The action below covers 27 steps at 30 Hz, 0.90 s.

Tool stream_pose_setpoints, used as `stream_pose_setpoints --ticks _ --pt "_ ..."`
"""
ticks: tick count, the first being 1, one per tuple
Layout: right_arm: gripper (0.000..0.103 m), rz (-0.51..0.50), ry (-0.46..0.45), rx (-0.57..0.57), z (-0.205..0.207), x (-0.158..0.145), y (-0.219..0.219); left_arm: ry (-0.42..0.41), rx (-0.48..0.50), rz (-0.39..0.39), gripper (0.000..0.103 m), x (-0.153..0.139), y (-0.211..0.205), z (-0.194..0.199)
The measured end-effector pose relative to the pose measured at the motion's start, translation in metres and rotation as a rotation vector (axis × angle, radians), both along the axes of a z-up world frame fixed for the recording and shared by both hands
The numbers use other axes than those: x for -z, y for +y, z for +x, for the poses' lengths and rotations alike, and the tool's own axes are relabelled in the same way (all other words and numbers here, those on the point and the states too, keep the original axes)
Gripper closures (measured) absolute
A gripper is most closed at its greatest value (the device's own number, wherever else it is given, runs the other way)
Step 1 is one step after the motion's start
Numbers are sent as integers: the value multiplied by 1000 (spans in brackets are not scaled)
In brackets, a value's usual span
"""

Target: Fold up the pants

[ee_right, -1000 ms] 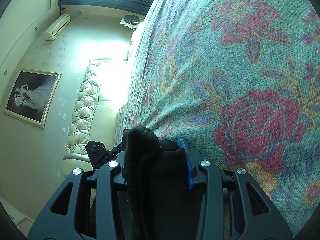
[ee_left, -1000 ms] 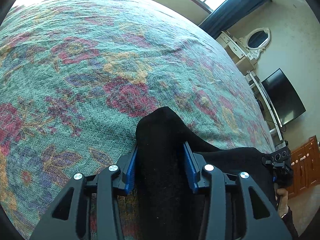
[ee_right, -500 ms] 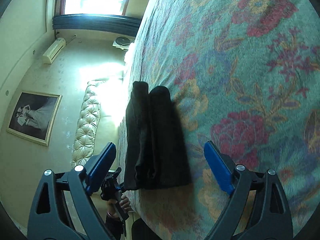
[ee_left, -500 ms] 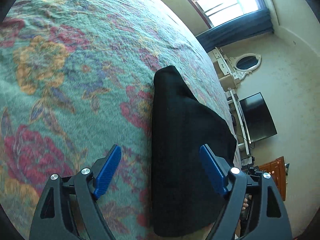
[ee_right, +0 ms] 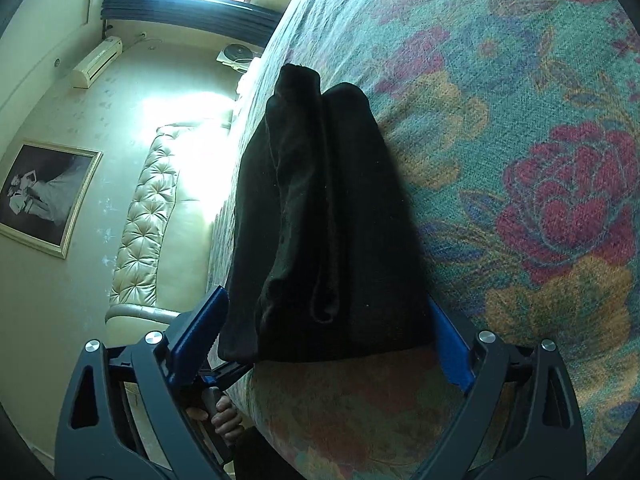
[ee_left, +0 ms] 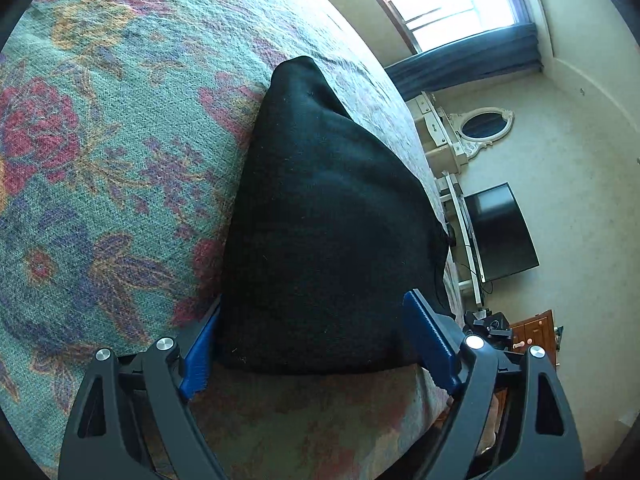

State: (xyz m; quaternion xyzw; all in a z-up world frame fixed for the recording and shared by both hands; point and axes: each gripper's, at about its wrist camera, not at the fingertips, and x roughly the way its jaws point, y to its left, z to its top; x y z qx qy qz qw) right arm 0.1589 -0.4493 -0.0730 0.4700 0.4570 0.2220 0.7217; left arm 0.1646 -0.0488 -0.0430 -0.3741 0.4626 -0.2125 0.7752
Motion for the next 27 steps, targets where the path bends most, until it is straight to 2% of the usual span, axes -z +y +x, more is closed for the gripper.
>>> stream_pose_setpoints --ticks 2,3,4,5,7,13,16,27 --pt "46 -25 41 21 -2 4 0 -4 -42 -18 20 1 2 -1" --pt "51 6 57 26 -3 10 -3 -3 -52 -4 27 1 2 -2" --pt "56 33 60 28 -4 14 -5 4 -60 27 38 1 2 -4" --pt "59 40 58 24 -5 17 -9 10 -69 44 42 3 3 -4" --pt "61 37 50 19 -7 17 -10 10 -79 31 50 7 9 -6" --pt "68 93 41 31 -11 14 -18 -1 -91 49 63 4 13 -14" --pt "69 104 30 27 -13 10 -21 -11 -87 68 66 -1 13 -19" --pt "69 114 36 20 -31 6 -27 -16 -54 147 66 -15 7 -29"
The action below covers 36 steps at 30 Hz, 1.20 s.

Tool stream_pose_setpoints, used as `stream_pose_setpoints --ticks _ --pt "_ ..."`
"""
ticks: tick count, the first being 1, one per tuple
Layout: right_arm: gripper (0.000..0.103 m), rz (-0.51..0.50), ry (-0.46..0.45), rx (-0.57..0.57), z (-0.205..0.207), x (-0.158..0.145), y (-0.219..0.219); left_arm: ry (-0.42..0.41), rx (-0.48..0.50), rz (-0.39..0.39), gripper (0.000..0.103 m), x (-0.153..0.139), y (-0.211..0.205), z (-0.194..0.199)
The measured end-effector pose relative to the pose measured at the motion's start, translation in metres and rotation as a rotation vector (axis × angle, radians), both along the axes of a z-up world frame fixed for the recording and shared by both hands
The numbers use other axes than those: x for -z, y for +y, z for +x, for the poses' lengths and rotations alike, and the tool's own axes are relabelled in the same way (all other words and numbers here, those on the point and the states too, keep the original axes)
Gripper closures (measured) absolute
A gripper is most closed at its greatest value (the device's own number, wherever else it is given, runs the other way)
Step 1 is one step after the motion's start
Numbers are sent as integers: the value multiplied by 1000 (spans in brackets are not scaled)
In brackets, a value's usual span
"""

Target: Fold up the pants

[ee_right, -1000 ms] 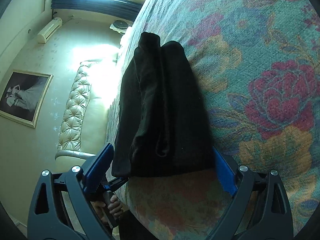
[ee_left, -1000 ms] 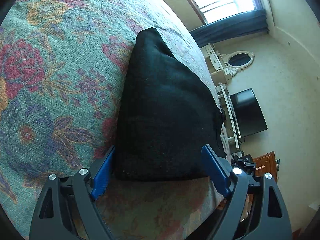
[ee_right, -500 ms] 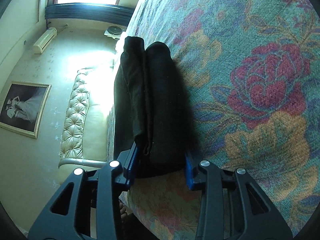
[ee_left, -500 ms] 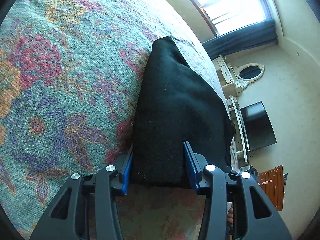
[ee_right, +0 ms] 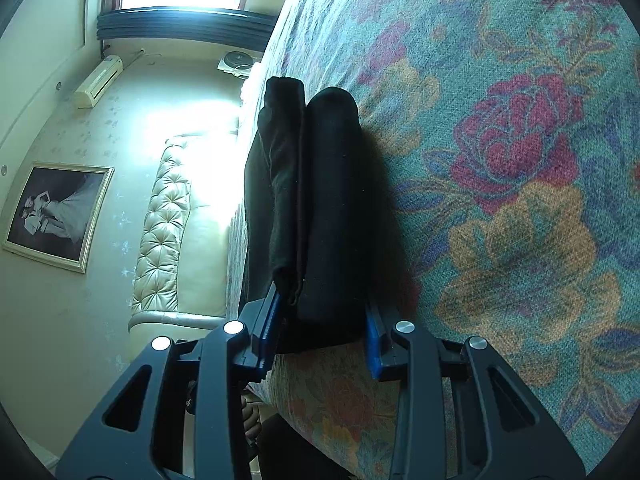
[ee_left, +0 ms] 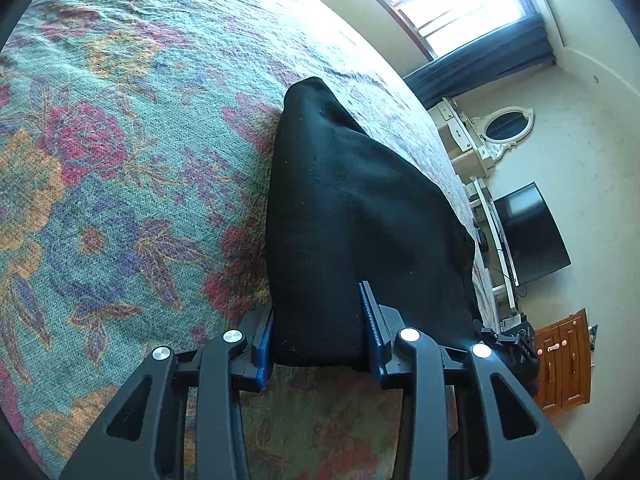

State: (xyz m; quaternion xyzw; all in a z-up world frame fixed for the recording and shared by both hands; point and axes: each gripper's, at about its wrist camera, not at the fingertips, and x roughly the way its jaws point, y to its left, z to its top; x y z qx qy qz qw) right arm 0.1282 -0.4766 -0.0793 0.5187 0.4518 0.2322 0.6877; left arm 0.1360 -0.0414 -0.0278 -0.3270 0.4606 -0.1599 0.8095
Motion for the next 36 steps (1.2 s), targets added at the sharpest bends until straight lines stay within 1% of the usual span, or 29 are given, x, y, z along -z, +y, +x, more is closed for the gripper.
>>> stream_pose_setpoints --ticks 5,12,15,22,36 --pt "69 4 4 -1 -9 3 -5 2 8 1 66 1 0 -5" --pt "69 17 18 8 -11 14 -11 -4 21 9 66 3 3 1" --pt "69 18 17 6 -10 15 -12 -13 30 25 66 2 2 3" --pt "69 18 19 8 -11 16 -14 -20 33 31 66 3 4 1" --pt "69 22 19 5 -16 16 -12 -23 43 26 66 4 7 -2"
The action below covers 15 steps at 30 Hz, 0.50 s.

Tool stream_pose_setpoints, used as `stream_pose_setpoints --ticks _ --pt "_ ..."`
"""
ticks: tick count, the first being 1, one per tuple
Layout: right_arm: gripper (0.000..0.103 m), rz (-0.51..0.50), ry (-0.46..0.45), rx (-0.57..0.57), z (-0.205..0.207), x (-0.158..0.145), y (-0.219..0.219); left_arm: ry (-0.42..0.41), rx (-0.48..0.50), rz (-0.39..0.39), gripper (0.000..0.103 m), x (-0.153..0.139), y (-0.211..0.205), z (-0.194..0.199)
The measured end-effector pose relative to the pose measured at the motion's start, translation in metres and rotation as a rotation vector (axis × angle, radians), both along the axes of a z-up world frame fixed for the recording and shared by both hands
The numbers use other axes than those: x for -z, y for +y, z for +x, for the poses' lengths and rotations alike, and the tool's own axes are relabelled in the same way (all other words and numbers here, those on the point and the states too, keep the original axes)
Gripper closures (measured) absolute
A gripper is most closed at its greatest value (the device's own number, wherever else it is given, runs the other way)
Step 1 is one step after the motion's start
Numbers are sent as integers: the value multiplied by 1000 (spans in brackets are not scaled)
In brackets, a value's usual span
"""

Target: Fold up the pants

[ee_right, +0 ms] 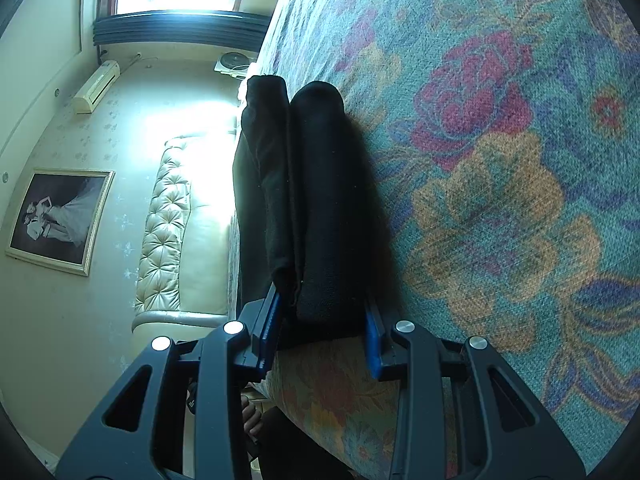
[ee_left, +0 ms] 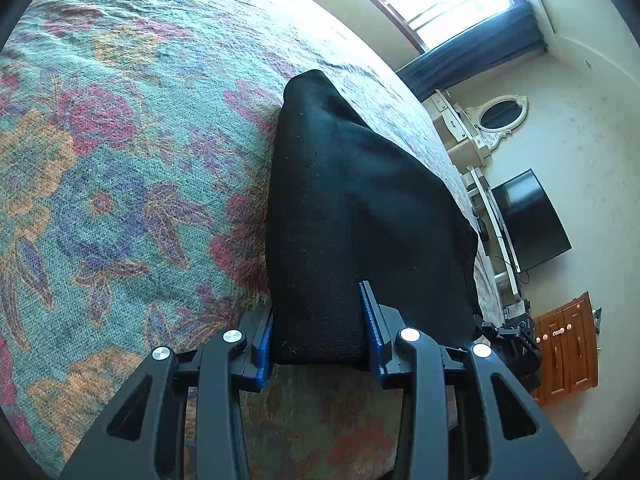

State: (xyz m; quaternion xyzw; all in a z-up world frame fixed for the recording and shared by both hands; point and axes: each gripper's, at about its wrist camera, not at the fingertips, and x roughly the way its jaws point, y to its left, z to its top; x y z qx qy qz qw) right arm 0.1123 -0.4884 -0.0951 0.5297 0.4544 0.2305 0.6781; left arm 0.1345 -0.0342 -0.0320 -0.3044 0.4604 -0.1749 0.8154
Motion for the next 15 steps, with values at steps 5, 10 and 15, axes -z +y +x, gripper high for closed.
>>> stream_pose_setpoints --ticks 5,10,15 --pt "69 13 7 1 0 5 -1 -6 3 6 66 0 -1 1" --pt "68 26 8 -3 1 9 -4 -11 4 13 65 1 -3 1" --pt "65 67 10 -5 1 16 -7 -12 -4 24 55 4 -5 2"
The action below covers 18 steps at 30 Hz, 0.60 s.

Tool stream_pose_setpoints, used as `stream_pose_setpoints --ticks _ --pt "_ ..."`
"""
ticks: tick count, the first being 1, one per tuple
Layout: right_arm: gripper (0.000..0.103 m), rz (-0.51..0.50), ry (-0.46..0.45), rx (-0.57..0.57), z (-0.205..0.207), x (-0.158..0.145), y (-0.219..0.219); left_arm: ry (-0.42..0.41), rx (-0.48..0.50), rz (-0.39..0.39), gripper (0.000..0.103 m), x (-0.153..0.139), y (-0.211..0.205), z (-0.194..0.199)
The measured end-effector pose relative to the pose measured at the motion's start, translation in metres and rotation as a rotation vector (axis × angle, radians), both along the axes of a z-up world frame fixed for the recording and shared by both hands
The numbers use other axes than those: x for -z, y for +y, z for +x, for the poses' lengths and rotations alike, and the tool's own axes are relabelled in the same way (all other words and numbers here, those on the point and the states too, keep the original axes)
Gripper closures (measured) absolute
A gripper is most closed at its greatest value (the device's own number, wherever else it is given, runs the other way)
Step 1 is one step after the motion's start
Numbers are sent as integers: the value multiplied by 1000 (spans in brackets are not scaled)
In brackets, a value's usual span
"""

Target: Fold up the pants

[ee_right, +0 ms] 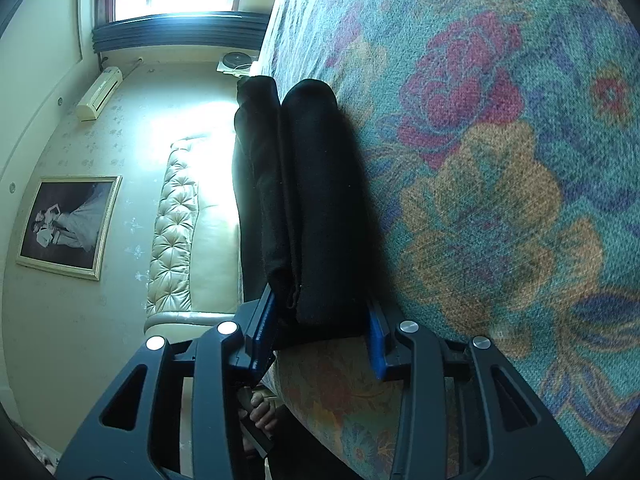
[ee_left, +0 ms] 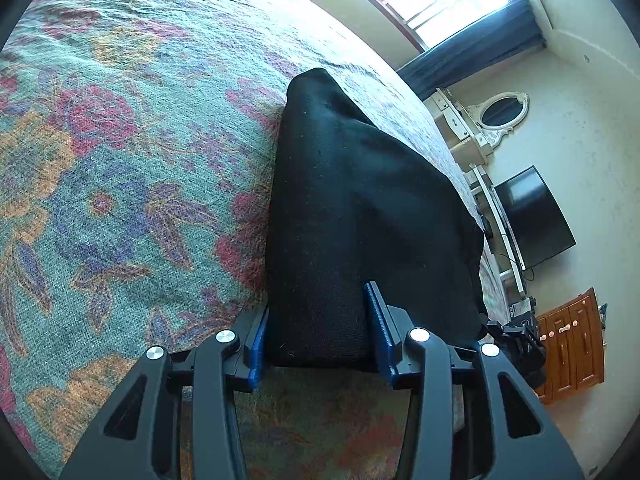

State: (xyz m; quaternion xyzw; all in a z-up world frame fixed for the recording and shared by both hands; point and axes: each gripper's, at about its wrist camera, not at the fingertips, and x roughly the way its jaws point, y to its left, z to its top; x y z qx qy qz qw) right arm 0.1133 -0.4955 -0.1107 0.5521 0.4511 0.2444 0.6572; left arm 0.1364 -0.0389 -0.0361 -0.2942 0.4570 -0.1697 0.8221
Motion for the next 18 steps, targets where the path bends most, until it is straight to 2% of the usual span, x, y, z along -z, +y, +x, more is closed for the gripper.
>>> stream_pose_setpoints --ticks 2,4,5,7,9,11,12,14,16,18 --pt "59 38 -6 3 0 2 -3 -4 -10 -6 47 1 1 1" --pt "56 79 -10 11 -1 4 -6 -13 -7 -33 30 2 1 1" --pt "53 95 -15 17 -3 4 -9 -20 6 -44 27 2 0 2" --pt "48 95 -24 28 -8 2 -14 -31 24 -11 19 -2 -6 2" --pt "42 43 -33 32 -15 -6 -15 -35 30 39 17 -6 -12 0" --pt "34 -103 -53 52 -27 -22 -15 -42 9 102 17 -11 -17 -6" --pt "30 -212 -65 63 -34 -33 -12 -53 -12 139 17 -14 -18 -11" --pt "16 -477 -97 96 -49 -55 -3 -73 -68 228 17 -21 -23 -23" --pt "13 -713 -141 131 -65 -72 13 -111 -112 311 17 -29 -29 -38" --pt "13 -840 -202 121 -78 -84 32 -159 -156 415 17 -37 -40 -55"
